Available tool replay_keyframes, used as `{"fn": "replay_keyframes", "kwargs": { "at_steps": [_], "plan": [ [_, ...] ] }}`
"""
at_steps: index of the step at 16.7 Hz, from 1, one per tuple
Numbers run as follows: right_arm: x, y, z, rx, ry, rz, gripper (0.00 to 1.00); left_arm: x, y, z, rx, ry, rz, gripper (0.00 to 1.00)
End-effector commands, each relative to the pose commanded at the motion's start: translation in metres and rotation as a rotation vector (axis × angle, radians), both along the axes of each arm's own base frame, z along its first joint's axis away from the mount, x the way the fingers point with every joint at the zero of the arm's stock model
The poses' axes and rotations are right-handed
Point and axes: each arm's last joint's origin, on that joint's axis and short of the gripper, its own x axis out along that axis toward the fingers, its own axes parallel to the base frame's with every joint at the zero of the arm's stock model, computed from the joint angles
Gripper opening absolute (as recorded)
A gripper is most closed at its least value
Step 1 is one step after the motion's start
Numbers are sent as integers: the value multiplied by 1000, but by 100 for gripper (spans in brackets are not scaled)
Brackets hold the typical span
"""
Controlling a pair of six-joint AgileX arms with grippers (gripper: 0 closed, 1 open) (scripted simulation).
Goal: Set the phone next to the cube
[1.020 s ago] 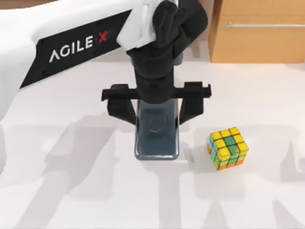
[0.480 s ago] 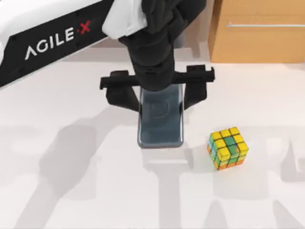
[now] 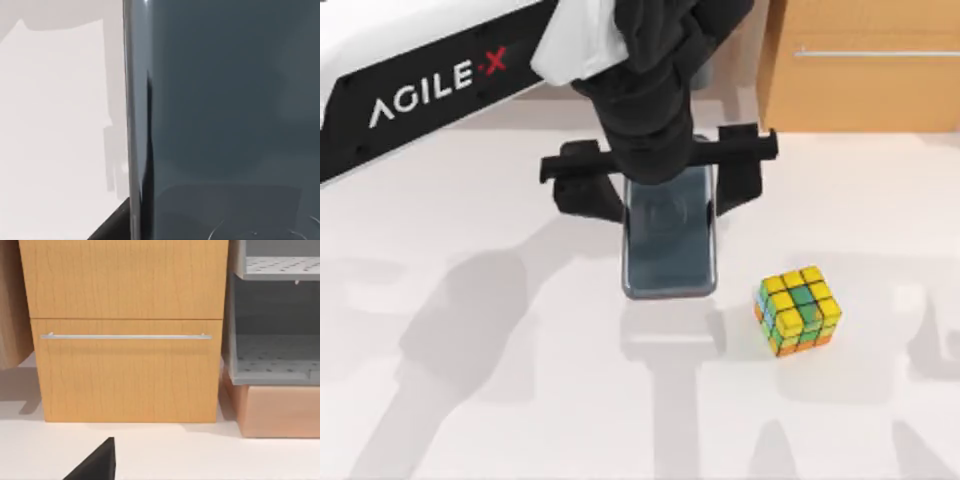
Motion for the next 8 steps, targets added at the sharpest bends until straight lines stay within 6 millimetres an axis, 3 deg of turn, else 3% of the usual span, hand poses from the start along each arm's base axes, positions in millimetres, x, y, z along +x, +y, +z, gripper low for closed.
{"fn": "replay_keyframes", "kwargs": {
  "at_steps": [8],
  "plan": [
    [0,0,0,0,0,0,100,8,-10,-44,33,22,15,0]
  ]
}}
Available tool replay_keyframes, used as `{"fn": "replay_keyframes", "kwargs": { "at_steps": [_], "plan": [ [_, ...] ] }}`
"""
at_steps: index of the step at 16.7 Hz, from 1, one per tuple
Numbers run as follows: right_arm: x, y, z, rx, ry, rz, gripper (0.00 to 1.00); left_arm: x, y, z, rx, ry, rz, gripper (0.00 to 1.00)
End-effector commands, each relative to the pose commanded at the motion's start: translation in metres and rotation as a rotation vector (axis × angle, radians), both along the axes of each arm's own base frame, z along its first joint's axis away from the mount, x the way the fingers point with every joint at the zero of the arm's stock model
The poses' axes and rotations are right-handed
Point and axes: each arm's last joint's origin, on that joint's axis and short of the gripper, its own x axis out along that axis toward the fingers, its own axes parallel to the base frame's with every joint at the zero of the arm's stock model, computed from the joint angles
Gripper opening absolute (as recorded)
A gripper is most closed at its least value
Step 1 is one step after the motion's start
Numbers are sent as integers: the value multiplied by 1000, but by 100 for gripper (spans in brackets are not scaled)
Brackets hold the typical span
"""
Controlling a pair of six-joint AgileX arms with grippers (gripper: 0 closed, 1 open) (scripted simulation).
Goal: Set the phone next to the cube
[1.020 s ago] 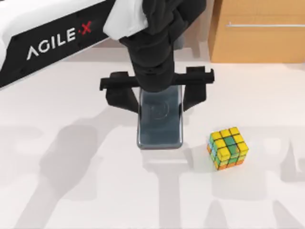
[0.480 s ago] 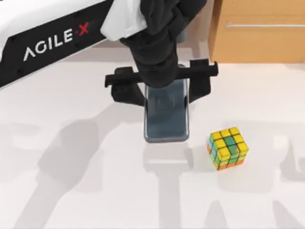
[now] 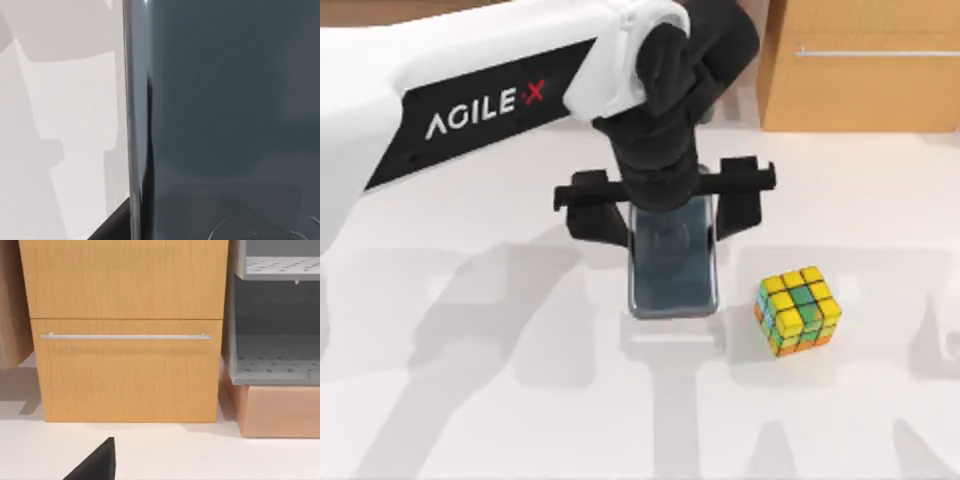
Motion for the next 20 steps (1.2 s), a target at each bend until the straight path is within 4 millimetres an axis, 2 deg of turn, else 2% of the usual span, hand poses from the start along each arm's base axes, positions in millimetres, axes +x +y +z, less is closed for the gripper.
{"fn": "replay_keyframes", "kwargs": {
  "at_steps": [3,8,14,20],
  "plan": [
    [0,0,0,0,0,0,100,2,-3,-27,36,35,4,0],
    [0,0,0,0,0,0,100,-2,0,-84,138,137,8,0],
    [0,0,0,0,0,0,100,-3,1,-86,143,142,8,0],
    [0,0,0,0,0,0,100,-3,1,-86,143,142,8,45]
  ]
}}
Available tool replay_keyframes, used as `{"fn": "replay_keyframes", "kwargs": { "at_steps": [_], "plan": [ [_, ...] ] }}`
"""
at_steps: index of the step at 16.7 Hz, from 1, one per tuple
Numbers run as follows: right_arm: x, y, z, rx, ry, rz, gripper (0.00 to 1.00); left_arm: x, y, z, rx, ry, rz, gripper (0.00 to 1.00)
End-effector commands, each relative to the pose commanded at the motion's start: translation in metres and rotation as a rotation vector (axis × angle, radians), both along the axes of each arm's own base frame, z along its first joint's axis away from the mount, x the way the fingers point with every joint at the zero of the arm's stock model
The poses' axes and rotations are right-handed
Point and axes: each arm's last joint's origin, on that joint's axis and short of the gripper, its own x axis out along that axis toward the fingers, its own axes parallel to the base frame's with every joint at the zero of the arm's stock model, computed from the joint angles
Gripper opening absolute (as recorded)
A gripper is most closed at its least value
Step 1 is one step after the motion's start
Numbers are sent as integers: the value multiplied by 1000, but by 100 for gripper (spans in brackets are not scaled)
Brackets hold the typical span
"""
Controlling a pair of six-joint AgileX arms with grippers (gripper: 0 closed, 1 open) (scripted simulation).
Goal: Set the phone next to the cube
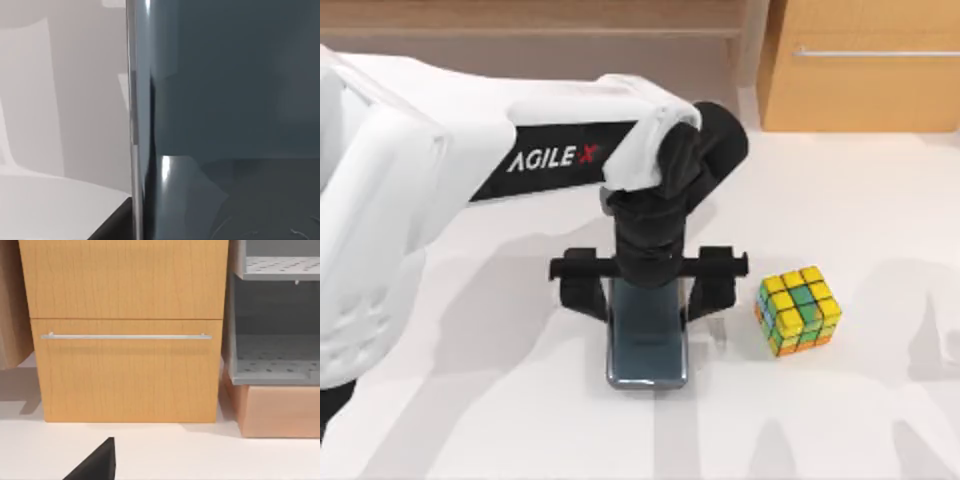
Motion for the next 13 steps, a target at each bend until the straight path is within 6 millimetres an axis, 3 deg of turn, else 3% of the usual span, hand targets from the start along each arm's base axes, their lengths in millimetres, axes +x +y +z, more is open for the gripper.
{"fn": "replay_keyframes", "kwargs": {
  "at_steps": [7,13],
  "plan": [
    [0,0,0,0,0,0,100,0,0,0,0,0,0,98],
    [0,0,0,0,0,0,100,0,0,0,0,0,0,100]
  ]
}}
